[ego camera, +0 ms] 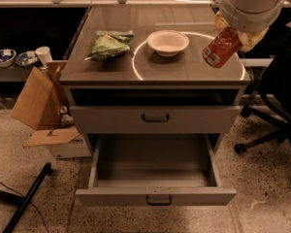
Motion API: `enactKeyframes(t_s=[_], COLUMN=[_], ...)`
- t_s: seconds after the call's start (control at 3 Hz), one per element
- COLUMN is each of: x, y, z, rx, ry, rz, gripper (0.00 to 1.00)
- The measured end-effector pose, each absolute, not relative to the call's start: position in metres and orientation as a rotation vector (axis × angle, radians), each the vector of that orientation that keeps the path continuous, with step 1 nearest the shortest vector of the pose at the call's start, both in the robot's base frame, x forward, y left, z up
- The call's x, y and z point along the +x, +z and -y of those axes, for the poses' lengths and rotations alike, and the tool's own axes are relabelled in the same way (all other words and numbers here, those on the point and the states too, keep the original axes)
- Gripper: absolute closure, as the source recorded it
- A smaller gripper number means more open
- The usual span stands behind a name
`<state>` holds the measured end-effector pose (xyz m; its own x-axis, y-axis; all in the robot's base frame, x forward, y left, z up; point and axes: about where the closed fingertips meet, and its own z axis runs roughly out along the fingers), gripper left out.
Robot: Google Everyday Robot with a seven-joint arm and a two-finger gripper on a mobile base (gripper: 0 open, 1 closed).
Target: Pick coke can from middle drawer and place on counter
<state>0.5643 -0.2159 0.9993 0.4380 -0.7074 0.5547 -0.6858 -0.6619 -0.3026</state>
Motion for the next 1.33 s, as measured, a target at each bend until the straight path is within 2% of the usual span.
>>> enactKeyframes(t_s=[0.33,1.33], x=[0.597,0.637], y=[0.994,0.970], z=[0.218,0.234], rx=[-2.588,-2.514], ry=[-1.017,-0.987], rz=[-1.338,-1.361], gripper=[1.00,1.00])
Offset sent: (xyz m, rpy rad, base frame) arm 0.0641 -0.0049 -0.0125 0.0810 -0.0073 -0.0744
